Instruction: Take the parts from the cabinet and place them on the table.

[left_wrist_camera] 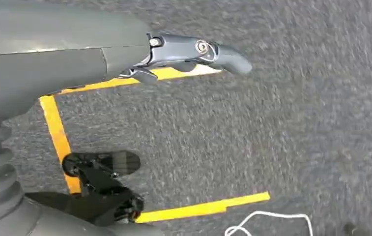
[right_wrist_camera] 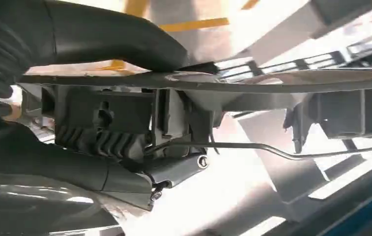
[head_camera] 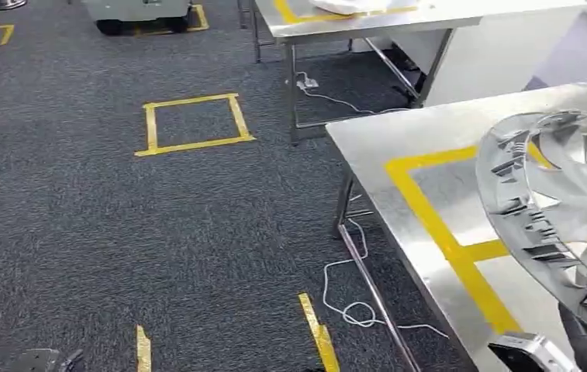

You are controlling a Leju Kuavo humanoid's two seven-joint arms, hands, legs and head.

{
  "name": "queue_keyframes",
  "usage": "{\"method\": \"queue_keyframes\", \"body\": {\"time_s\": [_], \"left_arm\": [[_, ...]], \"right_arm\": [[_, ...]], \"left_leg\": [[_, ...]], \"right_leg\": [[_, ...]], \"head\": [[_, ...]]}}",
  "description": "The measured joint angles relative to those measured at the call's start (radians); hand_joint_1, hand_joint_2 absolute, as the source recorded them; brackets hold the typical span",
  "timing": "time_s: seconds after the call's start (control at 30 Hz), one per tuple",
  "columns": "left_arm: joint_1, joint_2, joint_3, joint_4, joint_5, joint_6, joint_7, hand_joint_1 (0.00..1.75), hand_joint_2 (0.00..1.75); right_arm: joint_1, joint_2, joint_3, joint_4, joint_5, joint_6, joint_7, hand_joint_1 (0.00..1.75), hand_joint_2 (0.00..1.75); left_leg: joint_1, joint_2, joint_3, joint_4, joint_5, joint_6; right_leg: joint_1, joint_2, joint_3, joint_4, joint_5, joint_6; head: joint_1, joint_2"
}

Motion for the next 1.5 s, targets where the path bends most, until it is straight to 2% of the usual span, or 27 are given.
{"method": "queue_keyframes", "body": {"time_s": [0.03,0.07,0.1,0.13,0.23,0.27,0.3,0.37,0.43,0.5,0.57,0.6,0.73,0.77,0.83,0.9,0.93,1.0,1.07,1.1,1.13,1.27,1.33,1.4,1.43,1.47,1.5], "left_arm": [[-0.004,0.0,0.0,0.001,0.004,0.002,0.0,0.0,1.75],[-0.008,0.0,0.0,0.002,0.007,0.003,0.001,0.0,1.75],[-0.011,0.007,0.0,0.002,0.012,0.006,0.004,0.0,1.75],[-0.012,0.007,-0.002,0.002,0.016,0.006,0.003,0.0,1.75],[-0.02,0.008,-0.011,0.003,0.028,0.009,0.003,0.0,1.75],[-0.022,0.008,-0.015,0.005,0.035,0.013,0.003,0.0,1.75],[-0.023,0.009,-0.019,0.006,0.041,0.017,0.004,0.0,1.75],[-0.022,0.013,-0.029,0.012,0.054,0.022,0.006,0.0,1.75],[-0.026,0.021,-0.042,0.024,0.068,0.025,0.006,0.0,1.75],[-0.031,0.037,-0.058,0.039,0.087,0.032,0.003,0.0,1.75],[-0.037,0.051,-0.069,0.05,0.098,0.036,0.0,0.0,1.75],[-0.041,0.058,-0.071,0.053,0.103,0.038,-0.003,0.0,1.75],[-0.052,0.071,-0.086,0.074,0.144,0.053,-0.012,0.0,1.75],[-0.055,0.071,-0.092,0.079,0.151,0.054,-0.012,0.0,1.75],[-0.059,0.076,-0.1,0.09,0.157,0.056,-0.012,0.0,1.75],[-0.056,0.078,-0.104,0.106,0.161,0.062,-0.012,0.0,1.75],[-0.056,0.08,-0.107,0.111,0.162,0.064,-0.012,0.0,1.75],[-0.057,0.083,-0.113,0.121,0.166,0.07,-0.013,0.0,1.75],[-0.06,0.084,-0.118,0.129,0.169,0.072,-0.013,0.0,1.75],[-0.06,0.087,-0.119,0.131,0.171,0.073,-0.012,0.0,1.75],[-0.061,0.092,-0.12,0.133,0.172,0.076,-0.013,0.0,1.75],[-0.067,0.102,-0.133,0.144,0.177,0.091,-0.013,0.0,1.75],[-0.07,0.104,-0.141,0.148,0.18,0.096,-0.013,0.0,1.75],[-0.07,0.109,-0.144,0.154,0.181,0.099,-0.012,0.0,1.75],[-0.068,0.11,-0.145,0.158,0.181,0.102,-0.011,0.0,1.75],[-0.066,0.112,-0.15,0.162,0.182,0.107,-0.01,0.0,1.75],[-0.065,0.114,-0.152,0.165,0.182,0.109,-0.01,0.0,1.75]], "right_arm": [[-0.003,-0.014,0.007,0.0,0.001,0.012,0.029,1.75,1.75],[-0.005,-0.039,0.016,0.0,0.001,0.021,0.059,1.75,1.75],[-0.008,-0.066,0.027,0.005,0.001,0.028,0.078,1.75,1.75],[-0.011,-0.085,0.034,0.003,0.001,0.031,0.1,1.75,1.75],[-0.01,-0.141,0.063,0.004,0.011,0.042,0.166,1.75,1.75],[-0.01,-0.166,0.075,0.004,0.012,0.048,0.197,1.75,1.75],[-0.018,-0.193,0.088,0.006,0.009,0.056,0.225,1.75,1.75],[-0.037,-0.251,0.118,0.013,-0.012,0.079,0.27,1.75,1.75],[-0.041,-0.3,0.143,0.021,-0.029,0.111,0.313,1.75,1.75],[-0.051,-0.344,0.167,0.029,-0.041,0.133,0.346,1.75,1.75],[-0.055,-0.382,0.188,0.035,-0.044,0.147,0.36,1.75,1.75],[-0.057,-0.395,0.195,0.035,-0.044,0.156,0.372,1.75,1.75],[-0.077,-0.456,0.227,0.042,-0.052,0.195,0.415,1.75,1.75],[-0.08,-0.47,0.238,0.044,-0.054,0.202,0.423,1.75,1.75],[-0.095,-0.491,0.257,0.052,-0.056,0.21,0.43,1.75,1.75],[-0.111,-0.511,0.278,0.062,-0.054,0.219,0.446,1.75,1.75],[-0.113,-0.516,0.286,0.065,-0.053,0.222,0.45,1.75,1.75],[-0.121,-0.532,0.306,0.072,-0.053,0.229,0.459,1.75,1.75],[-0.127,-0.544,0.323,0.078,-0.052,0.235,0.465,1.75,1.75],[-0.132,-0.547,0.328,0.082,-0.052,0.237,0.466,1.75,1.75],[-0.139,-0.552,0.336,0.085,-0.049,0.24,0.473,1.75,1.75],[-0.167,-0.568,0.368,0.101,-0.029,0.273,0.519,1.75,1.75],[-0.173,-0.575,0.382,0.109,-0.024,0.288,0.538,1.75,1.75],[-0.178,-0.583,0.393,0.118,-0.017,0.294,0.554,1.75,1.75],[-0.179,-0.586,0.397,0.122,-0.018,0.294,0.56,1.75,1.75],[-0.179,-0.587,0.401,0.127,-0.02,0.293,0.567,1.75,1.75],[-0.179,-0.588,0.404,0.13,-0.023,0.293,0.571,1.75,1.75]], "left_leg": [[0.005,0.012,-0.004,0.009,-0.004,-0.008],[0.006,0.021,-0.005,0.024,-0.01,-0.017],[-0.004,0.028,-0.01,0.032,-0.019,-0.027],[-0.001,0.036,-0.007,0.039,-0.024,-0.032],[0.004,0.058,-0.003,0.039,-0.022,-0.047],[0.009,0.015,-0.007,0.052,-0.039,-0.06],[0.012,-0.033,-0.024,0.091,-0.078,-0.062],[0.013,-0.057,-0.088,0.245,-0.167,-0.06],[0.013,-0.058,-0.134,0.353,-0.199,-0.053],[0.011,-0.06,-0.1,0.284,-0.134,-0.04],[0.002,-0.083,-0.012,0.099,-0.042,-0.02],[-0.002,-0.106,0.011,0.05,-0.047,-0.011],[-0.008,-0.093,0.007,0.03,-0.033,-0.003],[0.002,-0.085,0.012,0.01,-0.017,-0.001],[0.001,-0.08,0.006,0.004,-0.01,0.004],[0.001,-0.066,0.001,0.005,-0.01,0.004],[0.001,-0.062,-0.001,0.006,-0.01,0.003],[0.003,-0.055,0.001,0.006,-0.011,0.001],[0.005,-0.052,0.007,0.012,-0.017,-0.009],[0.005,-0.051,0.006,0.015,-0.021,-0.015],[-0.006,-0.05,-0.004,0.034,-0.028,-0.022],[-0.002,-0.047,-0.004,0.033,-0.033,-0.032],[0.003,-0.055,-0.047,0.121,-0.08,-0.045],[0.006,-0.056,-0.142,0.293,-0.142,-0.049],[0.006,-0.056,-0.184,0.357,-0.151,-0.048],[0.006,-0.057,-0.206,0.374,-0.135,-0.044],[0.005,-0.058,-0.201,0.342,-0.093,-0.037]], "right_leg": [[-0.006,-0.014,0.057,-0.091,0.035,0.008],[-0.011,-0.05,0.106,-0.175,0.04,0.019],[-0.007,-0.071,0.102,-0.171,0.028,0.009],[-0.006,-0.055,0.109,-0.169,0.033,-0.012],[-0.003,-0.027,0.089,-0.168,0.041,-0.038],[-0.005,-0.02,0.095,-0.17,0.046,-0.046],[-0.005,-0.01,0.089,-0.17,0.052,-0.053],[0.001,0.01,0.077,-0.17,0.06,-0.063],[0.008,0.03,0.069,-0.17,0.065,-0.065],[0.014,0.05,0.065,-0.169,0.071,-0.065],[0.015,0.063,0.063,-0.169,0.076,-0.062],[0.014,0.067,0.062,-0.17,0.079,-0.059],[0.007,0.083,0.053,-0.178,0.095,-0.033],[0.007,0.073,0.045,-0.175,0.089,-0.032],[0.009,0.028,0.006,-0.097,0.024,-0.028],[0.006,0.015,-0.061,0.069,-0.052,-0.018],[0.006,0.014,-0.08,0.12,-0.066,-0.013],[0.003,0.011,-0.042,0.072,-0.024,-0.006],[-0.003,0.0,0.067,-0.117,0.058,-0.001],[-0.002,-0.006,0.097,-0.166,0.039,0.0],[0.001,-0.003,0.113,-0.192,0.039,-0.011],[0.0,0.003,0.104,-0.182,0.037,-0.039],[0.0,0.002,0.112,-0.182,0.032,-0.051],[0.003,0.004,0.115,-0.182,0.027,-0.057],[0.004,0.007,0.117,-0.182,0.024,-0.059],[0.006,0.01,0.124,-0.182,0.019,-0.059],[0.007,0.013,0.132,-0.182,0.013,-0.059]], "head": [[0.0,0.0],[0.001,0.0],[0.004,0.0],[-0.002,0.0],[-0.003,0.0],[-0.006,0.0],[-0.005,0.0],[-0.006,0.0],[-0.005,0.0],[-0.006,0.0],[-0.005,0.0],[-0.004,0.0],[-0.005,0.0],[-0.004,0.0],[0.0,0.0],[-0.002,0.0],[-0.001,0.0],[-0.001,0.0],[-0.001,0.0],[-0.001,0.0],[0.001,0.0],[-0.002,0.0],[-0.011,0.0],[-0.01,0.0],[-0.01,0.0],[-0.009,0.0],[-0.01,0.0]]}}
